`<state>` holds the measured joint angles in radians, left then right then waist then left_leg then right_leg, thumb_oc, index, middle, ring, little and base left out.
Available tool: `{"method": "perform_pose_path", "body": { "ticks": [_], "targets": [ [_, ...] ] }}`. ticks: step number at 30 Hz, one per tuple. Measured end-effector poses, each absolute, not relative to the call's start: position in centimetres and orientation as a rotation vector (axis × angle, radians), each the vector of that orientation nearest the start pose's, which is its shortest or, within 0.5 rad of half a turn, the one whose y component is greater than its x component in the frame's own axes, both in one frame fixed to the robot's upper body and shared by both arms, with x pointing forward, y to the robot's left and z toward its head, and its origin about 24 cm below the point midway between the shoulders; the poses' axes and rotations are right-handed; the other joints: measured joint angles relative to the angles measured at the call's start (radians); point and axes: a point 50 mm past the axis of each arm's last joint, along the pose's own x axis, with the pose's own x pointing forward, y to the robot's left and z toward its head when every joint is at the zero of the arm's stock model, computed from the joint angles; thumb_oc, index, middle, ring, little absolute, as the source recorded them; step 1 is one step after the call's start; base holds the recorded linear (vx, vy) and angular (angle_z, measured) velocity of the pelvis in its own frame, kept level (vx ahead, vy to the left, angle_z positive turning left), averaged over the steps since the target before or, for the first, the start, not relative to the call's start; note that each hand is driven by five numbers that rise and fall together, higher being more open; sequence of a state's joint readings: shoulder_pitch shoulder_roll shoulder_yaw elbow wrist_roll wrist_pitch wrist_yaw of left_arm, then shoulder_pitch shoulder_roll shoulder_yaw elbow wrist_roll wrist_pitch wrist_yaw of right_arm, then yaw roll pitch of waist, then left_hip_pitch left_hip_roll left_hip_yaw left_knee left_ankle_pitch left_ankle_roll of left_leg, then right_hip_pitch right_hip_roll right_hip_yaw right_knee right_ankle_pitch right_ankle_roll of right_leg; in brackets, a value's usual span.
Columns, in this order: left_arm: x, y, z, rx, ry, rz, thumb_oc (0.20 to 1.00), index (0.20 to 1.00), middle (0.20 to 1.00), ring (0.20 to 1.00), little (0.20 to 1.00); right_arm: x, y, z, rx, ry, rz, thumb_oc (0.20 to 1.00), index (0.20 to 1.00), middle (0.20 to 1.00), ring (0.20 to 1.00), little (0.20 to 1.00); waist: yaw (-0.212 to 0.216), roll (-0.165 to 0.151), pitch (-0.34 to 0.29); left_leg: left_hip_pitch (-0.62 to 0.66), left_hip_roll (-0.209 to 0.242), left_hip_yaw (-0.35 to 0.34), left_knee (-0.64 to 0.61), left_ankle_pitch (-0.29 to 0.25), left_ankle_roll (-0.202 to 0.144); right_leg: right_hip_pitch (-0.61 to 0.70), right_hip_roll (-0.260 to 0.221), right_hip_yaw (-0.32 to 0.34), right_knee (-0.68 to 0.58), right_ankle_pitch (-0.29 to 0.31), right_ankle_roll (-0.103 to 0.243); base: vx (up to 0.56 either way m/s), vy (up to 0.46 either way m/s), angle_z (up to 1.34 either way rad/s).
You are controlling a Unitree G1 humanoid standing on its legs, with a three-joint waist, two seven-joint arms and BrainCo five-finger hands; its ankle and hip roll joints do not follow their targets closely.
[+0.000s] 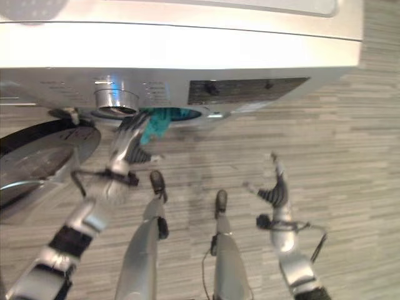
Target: Grab the laundry basket,head to the washer,open it,put in the laundry and shut it.
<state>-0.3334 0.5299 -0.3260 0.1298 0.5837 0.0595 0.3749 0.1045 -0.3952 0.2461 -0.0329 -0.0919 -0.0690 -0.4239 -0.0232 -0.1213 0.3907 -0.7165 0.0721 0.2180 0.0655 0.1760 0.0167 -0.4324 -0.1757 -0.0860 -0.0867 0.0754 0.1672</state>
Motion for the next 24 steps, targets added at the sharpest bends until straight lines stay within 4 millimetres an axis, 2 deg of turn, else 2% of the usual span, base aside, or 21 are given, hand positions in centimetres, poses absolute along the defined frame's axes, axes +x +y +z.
{"method": "perform_pose_path", "body": {
  "ticks": [1,2,4,7,8,10,12,13,16,17,20,21,24],
  "targets": [
    [28.8,19.2,10.1,1.029,-0.370,0.177,1.000,1.000,1.000,1.000,1.000,22.4,-18.1,2.0,-0.447,-0.009,-0.133,1.000,1.000,1.000,1.000,1.000,-0.014,-0.002,0.002,0.004,0.005,-0.009,0.002,0.000,-0.001,0.012,0.002,-0.010,0.000,-0.005,-0.003,-0.02,-0.038,0.14],
    [28.0,19.4,9.8,0.981,-0.379,0.197,1.000,1.000,1.000,1.000,1.000,22.0,-18.1,0.5,-0.462,0.057,-0.119,1.000,1.000,1.000,1.000,1.000,-0.012,-0.002,0.002,0.006,0.001,-0.015,0.002,0.001,-0.002,0.017,0.004,-0.016,0.000,-0.009,-0.008,-0.02,-0.062,0.15],
    [26.9,19.5,7.9,0.931,-0.326,0.175,1.000,1.000,1.000,1.000,1.000,21.6,-18.0,-1.6,-0.480,0.148,-0.092,1.000,1.000,1.000,1.000,1.000,0.017,0.005,0.006,0.007,0.001,-0.017,0.001,0.001,-0.003,0.020,0.005,-0.025,0.000,-0.011,-0.008,-0.02,-0.088,0.06],
    [24.6,20.3,3.8,0.882,-0.163,0.153,1.000,1.000,1.000,1.000,1.000,22.1,-16.9,-5.0,-0.486,0.297,-0.049,1.000,1.000,1.000,1.000,1.000,0.021,0.015,0.013,0.020,-0.005,-0.043,0.004,0.000,-0.007,0.049,0.007,-0.052,-0.001,-0.023,-0.006,0.00,-0.045,0.22],
    [23.7,20.0,1.9,0.901,-0.089,0.096,1.000,1.000,1.000,1.000,1.000,22.9,-16.1,-5.3,-0.468,0.319,-0.043,1.000,1.000,1.000,1.000,1.000,0.056,0.038,0.025,0.015,-0.005,-0.061,0.003,-0.003,-0.018,0.059,0.014,-0.068,0.000,-0.033,-0.013,0.01,-0.052,0.30],
    [23.5,19.5,1.1,0.870,-0.055,0.078,1.000,1.000,1.000,1.000,1.000,24.8,-15.3,-4.7,-0.467,0.290,-0.052,1.000,1.000,1.000,1.000,1.000,0.076,0.054,0.042,0.010,-0.004,-0.076,0.002,0.001,-0.024,0.062,0.018,-0.090,0.000,-0.038,-0.014,0.02,-0.039,0.26],
    [23.6,19.2,0.9,0.863,-0.049,0.064,1.000,1.000,1.000,1.000,1.000,27.3,-14.3,-2.9,-0.455,0.217,-0.067,1.000,1.000,1.000,1.000,1.000,0.101,0.075,0.057,0.004,-0.012,-0.097,0.002,0.004,-0.028,0.070,0.020,-0.112,0.002,-0.042,-0.016,0.06,-0.053,0.33],
    [24.2,18.6,1.3,0.834,-0.072,0.056,1.000,1.000,1.000,1.000,1.000,30.2,-13.6,-1.1,-0.461,0.162,-0.123,1.000,1.000,1.000,1.000,1.000,0.110,0.100,0.071,-0.011,-0.021,-0.127,0.001,0.009,-0.035,0.060,0.021,-0.141,0.029,-0.066,-0.019,0.06,-0.054,0.40],
    [24.9,17.7,2.6,0.804,-0.151,0.040,1.000,1.000,1.000,1.000,1.000,34.0,-13.9,2.5,-0.458,0.084,-0.242,1.000,1.000,1.000,1.000,1.000,0.140,0.137,0.093,-0.049,-0.032,-0.175,0.000,0.017,-0.043,0.025,0.016,-0.183,0.088,-0.108,-0.021,0.07,-0.043,0.52],
    [25.0,17.4,3.1,0.795,-0.180,0.034,1.000,1.000,1.000,1.000,1.000,35.5,-14.6,4.2,-0.437,0.060,-0.320,1.000,1.000,1.000,1.000,1.000,0.174,0.150,0.101,-0.071,-0.051,-0.198,0.001,0.026,-0.030,0.000,0.004,-0.209,0.131,-0.141,-0.018,0.08,-0.054,0.60],
    [25.1,17.5,4.1,0.764,-0.231,0.054,1.000,1.000,1.000,1.000,1.000,37.3,-16.6,6.8,-0.379,0.038,-0.438,1.000,1.000,1.000,1.000,1.000,0.223,0.172,0.121,-0.109,-0.078,-0.237,0.003,0.030,-0.023,-0.050,-0.022,-0.244,0.222,-0.201,-0.022,0.06,-0.020,0.59],
    [25.2,18.2,4.3,0.786,-0.238,0.068,1.000,1.000,1.000,1.000,1.000,37.9,-17.0,8.0,-0.347,0.022,-0.462,1.000,1.000,1.000,1.000,1.000,0.235,0.174,0.126,-0.132,-0.093,-0.246,0.003,0.030,-0.020,-0.077,-0.037,-0.249,0.262,-0.238,-0.018,0.08,-0.004,0.56],
    [25.4,18.6,4.7,0.799,-0.253,0.083,1.000,1.000,1.000,1.000,1.000,38.3,-16.9,8.8,-0.294,0.017,-0.480,1.000,1.000,1.000,1.000,1.000,0.242,0.176,0.127,-0.159,-0.103,-0.262,0.003,0.029,-0.016,-0.107,-0.044,-0.249,0.295,-0.264,-0.018,0.06,-0.021,0.30]
  ]
}}
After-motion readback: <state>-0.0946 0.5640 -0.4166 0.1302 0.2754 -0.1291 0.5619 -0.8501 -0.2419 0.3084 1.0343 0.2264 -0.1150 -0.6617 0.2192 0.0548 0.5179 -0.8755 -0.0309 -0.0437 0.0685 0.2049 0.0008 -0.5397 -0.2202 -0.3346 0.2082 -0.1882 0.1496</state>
